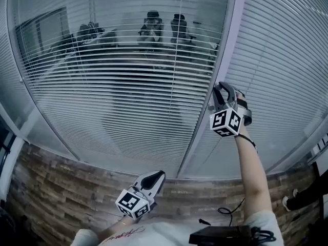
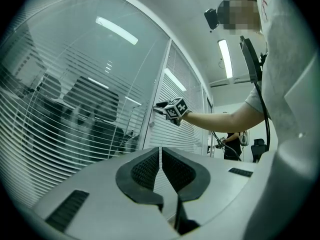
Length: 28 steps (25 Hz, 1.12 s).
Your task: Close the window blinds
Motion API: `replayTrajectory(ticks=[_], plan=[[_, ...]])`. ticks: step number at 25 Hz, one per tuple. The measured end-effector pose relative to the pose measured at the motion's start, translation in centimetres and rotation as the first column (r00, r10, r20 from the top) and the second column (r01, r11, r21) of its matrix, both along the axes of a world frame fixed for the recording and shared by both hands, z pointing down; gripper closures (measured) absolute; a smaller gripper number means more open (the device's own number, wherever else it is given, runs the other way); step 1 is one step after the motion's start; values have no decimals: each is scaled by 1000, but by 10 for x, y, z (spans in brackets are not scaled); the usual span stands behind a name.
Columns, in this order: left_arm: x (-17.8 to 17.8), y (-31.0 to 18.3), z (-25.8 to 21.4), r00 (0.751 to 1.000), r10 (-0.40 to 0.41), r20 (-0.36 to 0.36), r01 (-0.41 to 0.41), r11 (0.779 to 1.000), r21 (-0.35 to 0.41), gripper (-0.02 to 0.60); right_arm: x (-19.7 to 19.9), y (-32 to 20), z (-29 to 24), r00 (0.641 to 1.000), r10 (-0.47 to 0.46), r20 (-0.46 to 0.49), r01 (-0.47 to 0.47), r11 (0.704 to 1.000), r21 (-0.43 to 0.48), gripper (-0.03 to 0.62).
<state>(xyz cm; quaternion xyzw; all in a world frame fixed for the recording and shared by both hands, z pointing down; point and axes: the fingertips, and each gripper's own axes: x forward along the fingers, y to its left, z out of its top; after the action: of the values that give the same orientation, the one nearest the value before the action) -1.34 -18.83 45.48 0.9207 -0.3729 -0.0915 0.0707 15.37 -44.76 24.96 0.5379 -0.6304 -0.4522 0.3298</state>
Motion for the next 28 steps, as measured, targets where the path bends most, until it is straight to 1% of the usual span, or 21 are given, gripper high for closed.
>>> replayTrajectory(ticks=[2, 4, 7, 9, 11, 12, 16, 18, 19, 20, 21, 22, 23, 24, 25, 26, 28], plan=[[0, 1, 4, 1000, -3, -1, 3, 1000, -7, 553, 0, 1, 5, 996, 6, -89, -5, 1000, 4, 462], [0, 2, 7, 1000, -5, 0, 5, 1000, -4, 552, 0, 1, 11, 980, 17, -197, -15, 1000, 12, 462], [1, 2, 7, 1000, -3, 0, 3, 1000, 5, 552, 0, 0, 17, 936, 29, -351, -21, 999, 26, 462], [1, 3, 4, 1000, -3, -3, 3, 1000, 1, 553, 0, -1, 17, 905, 34, -425, -22, 999, 33, 462], [0, 3, 2, 1000, -2, -4, 2, 1000, 5, 552, -2, -2, 14, 881, 41, -472, -22, 999, 45, 462], [-1, 2, 1, 1000, -4, -5, 4, 1000, 6, 552, -2, -3, 14, 876, 43, -481, -21, 998, 51, 462], [-1, 0, -4, 1000, -15, -9, 15, 1000, -7, 552, 0, -7, 13, 858, 74, -509, -38, 996, 81, 462], [1, 0, 0, 1000, -9, -10, 9, 1000, 0, 552, 1, -7, 14, 858, 93, -505, -52, 994, 96, 462], [1, 1, 2, 1000, -8, -10, 8, 1000, 1, 552, 1, -6, 15, 868, 96, -488, -55, 994, 98, 462], [0, 1, 4, 1000, -8, -10, 8, 1000, 1, 553, 1, -4, 16, 887, 93, -453, -55, 994, 96, 462], [0, 2, 5, 1000, -6, -11, 6, 1000, 0, 552, 0, -2, 16, 917, 80, -391, -49, 995, 89, 462], [0, 3, 5, 1000, -5, -12, 5, 1000, -2, 552, -1, 0, 14, 955, 54, -291, -34, 997, 74, 462], [0, 3, 6, 1000, -3, -12, 3, 1000, -5, 552, -1, 3, 12, 987, 20, -157, -11, 999, 52, 462], [0, 3, 7, 1000, -2, -12, 2, 1000, -10, 553, -2, 6, 9, 1000, -14, -8, 14, 999, 30, 462], [0, 2, 8, 1000, -1, -12, 1, 1000, -15, 552, -2, 8, 6, 991, -36, 131, 35, 999, 11, 462], [-1, 2, 9, 1000, 0, -12, 0, 1000, -20, 552, -2, 9, 4, 968, -46, 246, 49, 999, -5, 462], [0, 1, 9, 1000, 3, -10, -4, 1000, -27, 552, 2, 8, 1, 912, -41, 408, 58, 998, -30, 461]])
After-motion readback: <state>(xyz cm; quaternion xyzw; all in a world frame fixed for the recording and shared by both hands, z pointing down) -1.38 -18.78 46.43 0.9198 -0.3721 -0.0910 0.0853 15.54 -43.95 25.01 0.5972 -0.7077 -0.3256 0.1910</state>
